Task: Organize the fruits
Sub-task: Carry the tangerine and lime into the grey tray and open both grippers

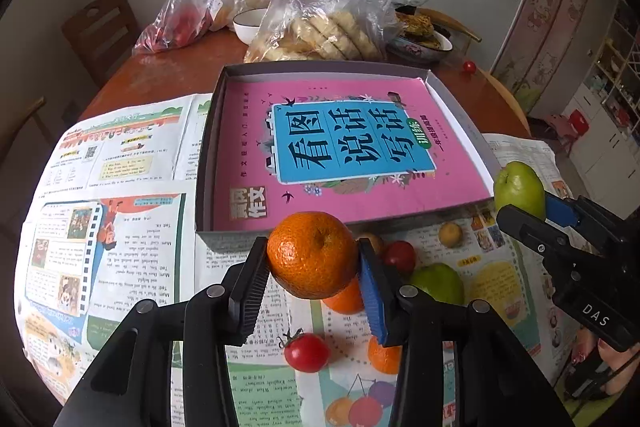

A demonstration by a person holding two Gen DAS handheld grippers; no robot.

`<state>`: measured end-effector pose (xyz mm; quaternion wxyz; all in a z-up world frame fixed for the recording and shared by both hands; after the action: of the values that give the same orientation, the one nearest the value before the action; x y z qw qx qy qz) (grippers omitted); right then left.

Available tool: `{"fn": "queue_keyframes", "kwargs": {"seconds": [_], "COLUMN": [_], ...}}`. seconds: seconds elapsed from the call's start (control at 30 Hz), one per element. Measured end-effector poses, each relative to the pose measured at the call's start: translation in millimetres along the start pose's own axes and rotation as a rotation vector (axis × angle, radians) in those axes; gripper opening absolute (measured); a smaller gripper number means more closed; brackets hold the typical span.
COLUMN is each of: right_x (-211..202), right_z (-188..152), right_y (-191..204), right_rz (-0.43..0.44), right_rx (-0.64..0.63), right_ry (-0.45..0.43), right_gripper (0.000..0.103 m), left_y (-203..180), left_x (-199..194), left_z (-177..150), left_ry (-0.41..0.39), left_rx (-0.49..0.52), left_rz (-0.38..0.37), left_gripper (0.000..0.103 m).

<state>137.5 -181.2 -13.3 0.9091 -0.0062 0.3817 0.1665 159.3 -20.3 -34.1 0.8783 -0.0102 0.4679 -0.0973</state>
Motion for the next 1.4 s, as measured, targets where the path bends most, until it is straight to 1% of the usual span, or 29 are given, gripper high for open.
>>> {"fn": "queue_keyframes", "kwargs": {"seconds": [0.2, 0.4, 0.63, 1.17, 1.3, 1.4], "right_x": [23, 46, 66, 81, 81, 79], "right_z": [11, 15, 12, -1, -1, 0], "right_y": [-15, -24, -31, -45, -47, -47], "right_rz": [-0.019, -0.03, -0.043, -0.089, -0.098, -0.083], "right_rx": [0.018, 0.032, 0.042, 0.081, 0.092, 0.106], "right_ry": [0.019, 0.047, 0.099, 0.166, 0.164, 0.155], "right_gripper": [0.042, 0.042, 0.042, 0.043, 0.043, 0.043], "left_y": [4, 6, 7, 3, 4, 4], "left_x": [17, 43, 64, 85, 87, 87], "left_z": [22, 34, 37, 31, 31, 31], "left_ry": [-0.011, 0.024, 0.056, 0.097, 0.096, 0.092], "left_rx": [-0.031, -0.032, -0.031, -0.03, -0.029, -0.025], "left_rz": [0.018, 0.037, 0.033, 0.017, 0.012, 0.009], "left_gripper": [0.044, 0.044, 0.044, 0.044, 0.045, 0.045]}}
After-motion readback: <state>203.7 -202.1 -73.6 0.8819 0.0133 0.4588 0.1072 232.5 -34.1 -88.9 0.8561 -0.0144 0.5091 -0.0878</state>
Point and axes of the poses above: each gripper's, at about its wrist camera, not at the fingertips, and x roughly the way its jaws point, y to its left, z to its top, the point moved 7 cm from there along x, roughly the way its jaws point
